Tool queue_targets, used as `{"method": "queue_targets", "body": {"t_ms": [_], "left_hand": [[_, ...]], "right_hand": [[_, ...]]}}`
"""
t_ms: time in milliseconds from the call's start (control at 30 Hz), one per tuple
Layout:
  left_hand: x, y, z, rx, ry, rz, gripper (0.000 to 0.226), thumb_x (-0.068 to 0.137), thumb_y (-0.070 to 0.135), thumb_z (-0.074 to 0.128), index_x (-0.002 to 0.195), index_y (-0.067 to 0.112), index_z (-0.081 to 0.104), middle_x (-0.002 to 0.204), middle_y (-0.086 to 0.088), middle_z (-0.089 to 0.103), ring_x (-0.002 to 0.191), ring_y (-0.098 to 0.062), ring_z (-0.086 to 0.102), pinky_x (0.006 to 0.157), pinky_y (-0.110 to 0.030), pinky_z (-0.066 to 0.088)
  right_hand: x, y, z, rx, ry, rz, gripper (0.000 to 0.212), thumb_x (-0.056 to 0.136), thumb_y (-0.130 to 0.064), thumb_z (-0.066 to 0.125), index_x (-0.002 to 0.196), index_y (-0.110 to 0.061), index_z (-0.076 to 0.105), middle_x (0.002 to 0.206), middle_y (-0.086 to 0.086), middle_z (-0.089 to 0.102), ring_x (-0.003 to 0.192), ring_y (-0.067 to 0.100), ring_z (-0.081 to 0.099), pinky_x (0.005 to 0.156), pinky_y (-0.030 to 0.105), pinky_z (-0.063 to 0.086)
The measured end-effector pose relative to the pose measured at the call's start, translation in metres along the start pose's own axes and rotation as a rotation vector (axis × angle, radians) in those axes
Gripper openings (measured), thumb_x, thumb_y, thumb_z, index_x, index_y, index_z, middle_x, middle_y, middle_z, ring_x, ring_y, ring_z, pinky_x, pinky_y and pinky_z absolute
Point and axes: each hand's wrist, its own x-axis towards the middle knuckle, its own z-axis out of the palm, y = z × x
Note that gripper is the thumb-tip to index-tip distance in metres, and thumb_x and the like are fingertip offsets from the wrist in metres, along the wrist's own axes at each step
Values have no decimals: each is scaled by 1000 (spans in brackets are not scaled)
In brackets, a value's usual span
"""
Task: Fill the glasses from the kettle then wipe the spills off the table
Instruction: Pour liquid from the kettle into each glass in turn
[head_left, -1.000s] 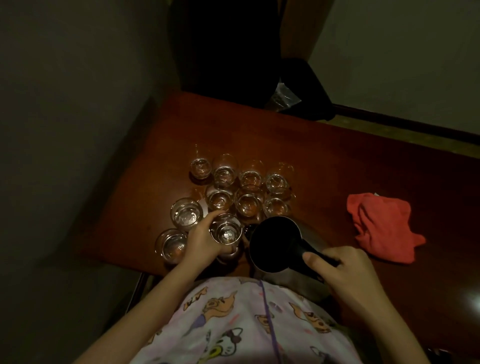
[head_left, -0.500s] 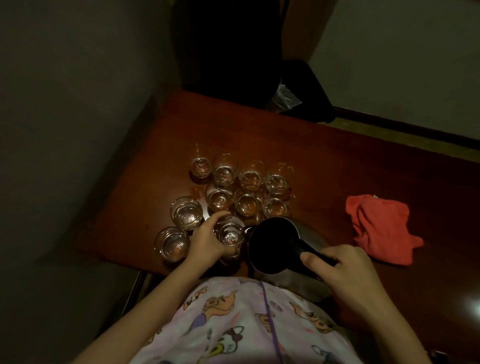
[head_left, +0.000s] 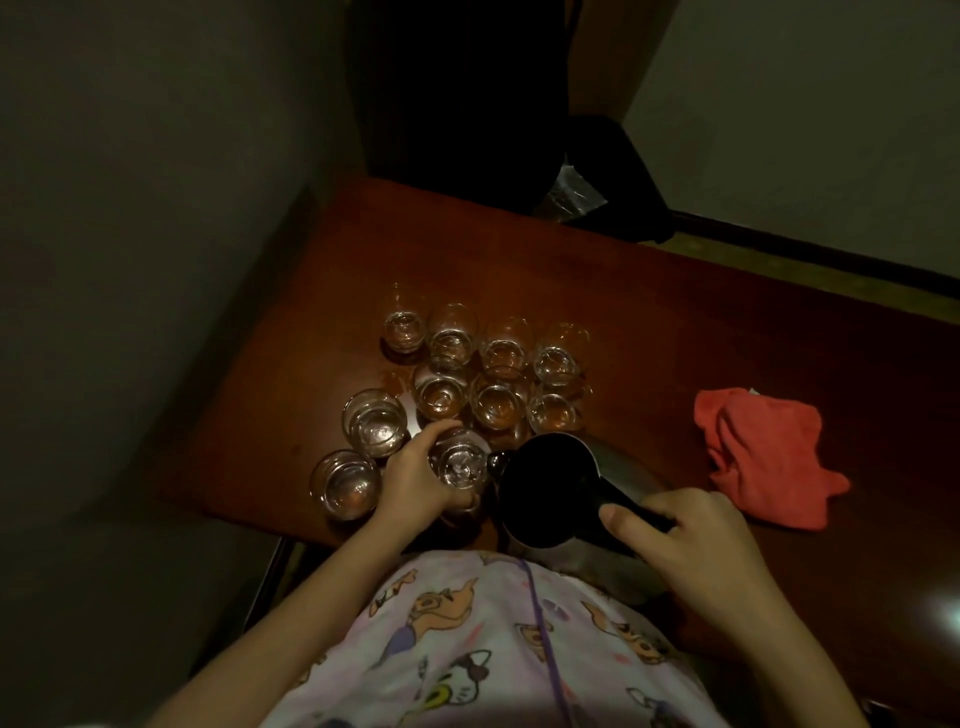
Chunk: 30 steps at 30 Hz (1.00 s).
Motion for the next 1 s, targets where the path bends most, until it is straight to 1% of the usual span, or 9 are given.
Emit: {"method": "queue_targets", "body": {"t_ms": [67, 200, 300, 333, 500, 633, 867, 933, 1000], "left_hand": [[0, 0, 0, -6, 1, 2, 82, 49, 1, 85, 122, 23, 55, 107, 9, 60, 98, -4, 54, 71, 1, 38], [0, -2, 1, -23, 0, -11, 83, 47, 1, 85, 122, 22, 56, 107, 7, 61, 99, -6, 56, 74, -1, 38], [0, -2, 1, -23, -3, -13, 83, 47, 1, 85, 122, 21, 57, 106, 8, 62, 98, -6, 56, 72, 1, 37], [0, -2, 0, -22, -3, -12, 82, 47, 1, 85, 121, 21, 57, 106, 8, 61, 98, -6, 55, 71, 1, 37], [-1, 0, 0, -21, -7, -12, 81, 48, 2, 86, 121, 22, 56, 106, 9, 60, 97, -4, 54, 69, 3, 36], [-3, -1, -1, -22, -1, -9, 80, 48, 1, 86, 120, 22, 57, 105, 10, 60, 96, -4, 54, 70, 3, 37], [-3, -1, -1, -29, 3, -19, 79, 49, 2, 85, 120, 22, 57, 105, 9, 60, 98, -6, 55, 73, -1, 37], [-4, -1, 0, -36, 4, -18, 80, 49, 1, 85, 120, 21, 56, 106, 9, 60, 98, -4, 54, 72, 2, 37], [-5, -1, -1, -45, 2, -17, 80, 49, 1, 85, 121, 20, 56, 107, 10, 59, 96, -2, 53, 71, 1, 37]], "right_hand": [[0, 0, 0, -12, -7, 7, 58, 74, -55, 61, 46, -6, 46, 41, 3, 34, 39, 15, 31, 50, 33, 22], [-1, -2, -1, 1, -6, 28, 55, 64, -60, 52, 42, -10, 40, 39, 3, 32, 38, 15, 31, 49, 34, 22], [-2, -2, 0, 6, -12, 34, 56, 72, -54, 62, 44, -10, 43, 41, 4, 36, 41, 18, 34, 50, 34, 24], [-2, -2, 0, 4, -11, 36, 56, 72, -54, 62, 45, -8, 45, 42, 4, 37, 42, 18, 35, 50, 35, 24], [-1, -3, 1, 21, -11, 17, 65, 55, -70, 41, 47, -5, 44, 42, 5, 35, 41, 18, 34, 50, 35, 23], [-2, -3, 1, 19, -2, 4, 60, 54, -70, 39, 43, -12, 39, 41, 5, 35, 41, 18, 34, 49, 35, 23], [-1, -2, 2, -4, -2, -10, 70, 53, -71, 38, 51, -2, 48, 41, 6, 37, 41, 19, 36, 49, 34, 25], [-1, -2, 3, -10, -1, -14, 70, 54, -71, 38, 51, -1, 47, 42, 6, 37, 42, 19, 36, 49, 35, 25], [-2, -2, 3, -11, -7, -17, 66, 54, -70, 38, 47, -6, 43, 41, 5, 36, 40, 17, 35, 49, 34, 24]]}}
